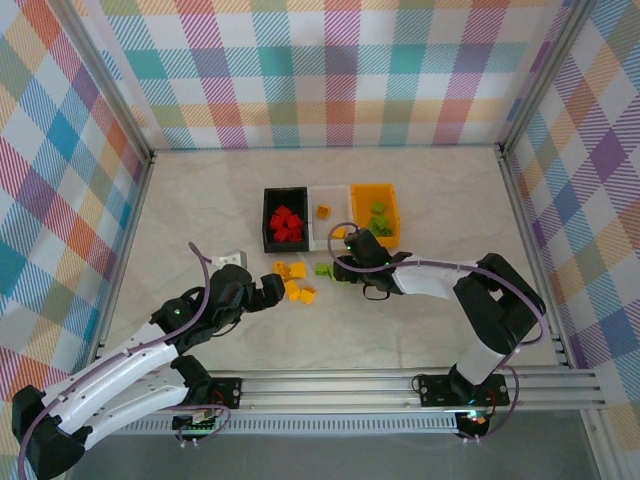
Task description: Sort the legos into containers by color
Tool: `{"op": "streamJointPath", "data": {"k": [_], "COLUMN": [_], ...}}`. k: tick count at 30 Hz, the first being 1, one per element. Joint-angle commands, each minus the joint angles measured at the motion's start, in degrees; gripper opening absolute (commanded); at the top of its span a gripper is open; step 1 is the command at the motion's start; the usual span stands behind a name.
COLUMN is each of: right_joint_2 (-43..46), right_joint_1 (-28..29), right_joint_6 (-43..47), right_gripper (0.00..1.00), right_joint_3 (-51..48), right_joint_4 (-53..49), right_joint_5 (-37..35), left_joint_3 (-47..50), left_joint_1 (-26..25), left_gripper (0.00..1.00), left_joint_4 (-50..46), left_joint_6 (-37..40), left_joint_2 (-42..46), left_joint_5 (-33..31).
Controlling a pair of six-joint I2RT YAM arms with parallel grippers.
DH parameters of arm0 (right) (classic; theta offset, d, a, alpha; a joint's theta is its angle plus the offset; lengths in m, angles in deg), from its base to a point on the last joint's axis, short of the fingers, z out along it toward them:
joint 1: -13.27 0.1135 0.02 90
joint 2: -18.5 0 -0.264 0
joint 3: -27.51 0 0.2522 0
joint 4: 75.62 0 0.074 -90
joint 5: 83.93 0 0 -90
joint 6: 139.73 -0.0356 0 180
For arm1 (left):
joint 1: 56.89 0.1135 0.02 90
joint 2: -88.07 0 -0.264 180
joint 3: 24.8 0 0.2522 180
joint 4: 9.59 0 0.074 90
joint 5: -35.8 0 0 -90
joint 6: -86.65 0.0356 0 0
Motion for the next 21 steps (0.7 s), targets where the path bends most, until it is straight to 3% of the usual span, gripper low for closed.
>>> {"op": "streamJointPath", "data": {"k": [1,6,19,21], "right_joint_2": [-0.71,0.76,-0.65,-0.56], "right_joint_1": [1.36,2.93,3.29,3.29], "right_joint_6": [-0.61,-1.06,-1.88,-1.81], "right_gripper": [0.56,0.54,0.47,0.42], "right_joint_3": [0.53,0.46,0.55,0.70], "right_joint_4": [-2.79,-5.61,-5.03,-5.24], "right_joint_5": [-1.80,-6.60,-6.72,-6.89], "left_joint_3": [0.15,0.47,0.55,0.49], "left_joint_1": [-0.20,-0.25,-0.12,-0.11], "left_gripper": [1.00,1.00,1.00,1.00], "left_joint_4": [-0.61,-0.74,-1.34,-1.16], "left_joint_6": [-0.24,-0.48,-0.36,-0.28], "left_joint_2": [0.33,0.48,1.04,0.94], "left_joint_5": [-1.59,-1.92,-2.31,-2.36]}}
